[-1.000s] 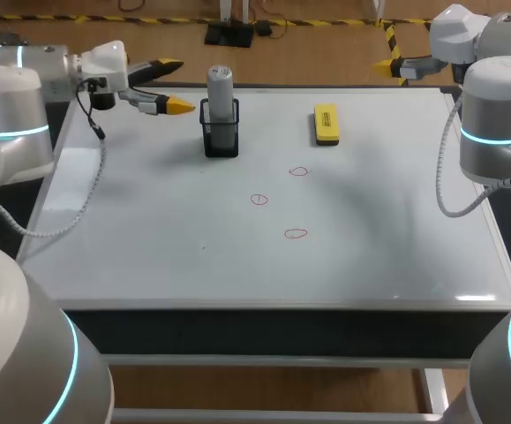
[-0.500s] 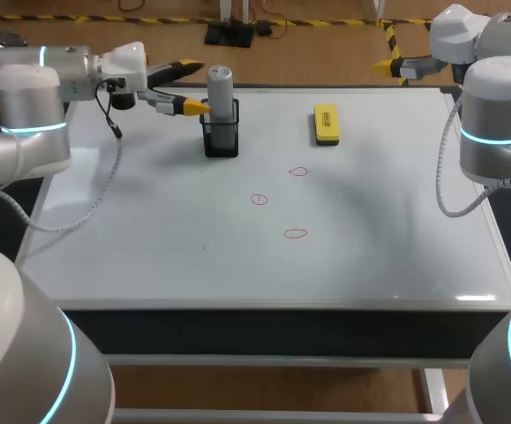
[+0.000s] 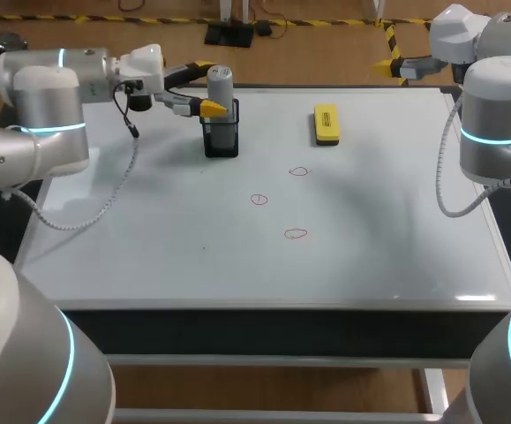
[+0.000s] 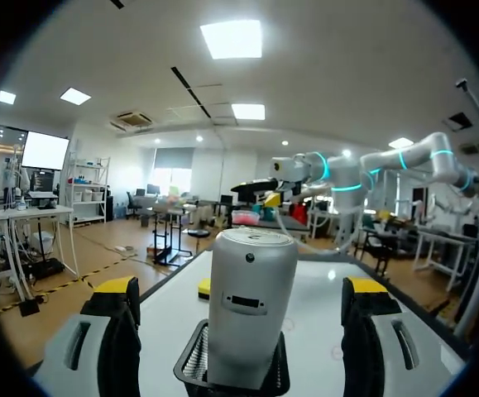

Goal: Pick up the inspection probe, press it on each red-marked spot on the whiteboard one by one, put down the probe, pick up the eraser, and wipe off all the red marks.

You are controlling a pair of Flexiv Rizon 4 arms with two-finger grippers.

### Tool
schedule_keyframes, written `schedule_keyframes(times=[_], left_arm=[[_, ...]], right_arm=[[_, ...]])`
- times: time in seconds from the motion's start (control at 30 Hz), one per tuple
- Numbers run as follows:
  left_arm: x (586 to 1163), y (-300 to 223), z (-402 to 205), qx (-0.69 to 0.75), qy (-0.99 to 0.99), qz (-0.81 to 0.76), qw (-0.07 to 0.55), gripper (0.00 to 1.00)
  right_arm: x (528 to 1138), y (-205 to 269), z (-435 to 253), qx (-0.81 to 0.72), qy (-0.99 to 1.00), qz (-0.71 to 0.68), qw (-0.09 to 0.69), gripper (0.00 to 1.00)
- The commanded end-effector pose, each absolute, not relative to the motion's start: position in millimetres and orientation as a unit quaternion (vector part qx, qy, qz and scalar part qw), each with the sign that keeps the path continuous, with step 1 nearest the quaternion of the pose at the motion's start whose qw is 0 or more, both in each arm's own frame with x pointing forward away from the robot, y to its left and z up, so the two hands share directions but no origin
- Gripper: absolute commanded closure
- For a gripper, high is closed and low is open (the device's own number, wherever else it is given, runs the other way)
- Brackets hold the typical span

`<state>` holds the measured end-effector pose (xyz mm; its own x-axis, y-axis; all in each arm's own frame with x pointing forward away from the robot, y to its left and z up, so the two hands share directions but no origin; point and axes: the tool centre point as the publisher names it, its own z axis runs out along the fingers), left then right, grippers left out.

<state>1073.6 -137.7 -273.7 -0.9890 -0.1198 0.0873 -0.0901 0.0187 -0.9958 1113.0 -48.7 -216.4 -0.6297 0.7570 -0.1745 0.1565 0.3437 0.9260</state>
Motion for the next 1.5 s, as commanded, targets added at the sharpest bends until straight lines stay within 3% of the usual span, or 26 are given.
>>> schedule_keyframes(times=[0.03,0.9,1.0,1.07,1.1,1.17,1.27,1.5], left_arm=[[1077.3,-149.1,-279.1,-0.073,0.714,-0.696,0.011,0.00],[1083.9,-153.0,-287.4,-0.086,0.712,-0.697,0.007,0.00],[1083.8,-152.5,-287.4,-0.085,0.712,-0.697,0.006,0.11],[1083.8,-152.3,-287.5,-0.085,0.712,-0.697,0.004,0.33],[1084.0,-152.3,-288.2,-0.085,0.713,-0.696,0.003,0.36],[1084.2,-152.1,-289.7,-0.087,0.713,-0.696,0.001,0.53],[1083.3,-151.3,-289.8,-0.087,0.712,-0.697,0.001,1.00],[1075.7,-147.7,-284.4,-0.085,0.711,-0.698,0.003,1.00]], right_arm=[[1113.5,-49.2,-216.3,0.300,0.760,0.488,0.307,0.00],[1113.5,-49.2,-216.3,0.300,0.760,0.488,0.307,0.00],[1113.5,-49.2,-216.3,0.300,0.760,0.488,0.307,0.00],[1113.5,-49.2,-216.3,0.300,0.760,0.488,0.307,0.00],[1113.5,-49.2,-216.3,0.300,0.760,0.488,0.307,0.00],[1113.5,-49.2,-216.3,0.300,0.760,0.488,0.307,0.00],[1113.5,-49.2,-216.3,0.300,0.760,0.488,0.307,0.00],[1113.5,-49.2,-216.3,0.300,0.760,0.488,0.307,0.00]])
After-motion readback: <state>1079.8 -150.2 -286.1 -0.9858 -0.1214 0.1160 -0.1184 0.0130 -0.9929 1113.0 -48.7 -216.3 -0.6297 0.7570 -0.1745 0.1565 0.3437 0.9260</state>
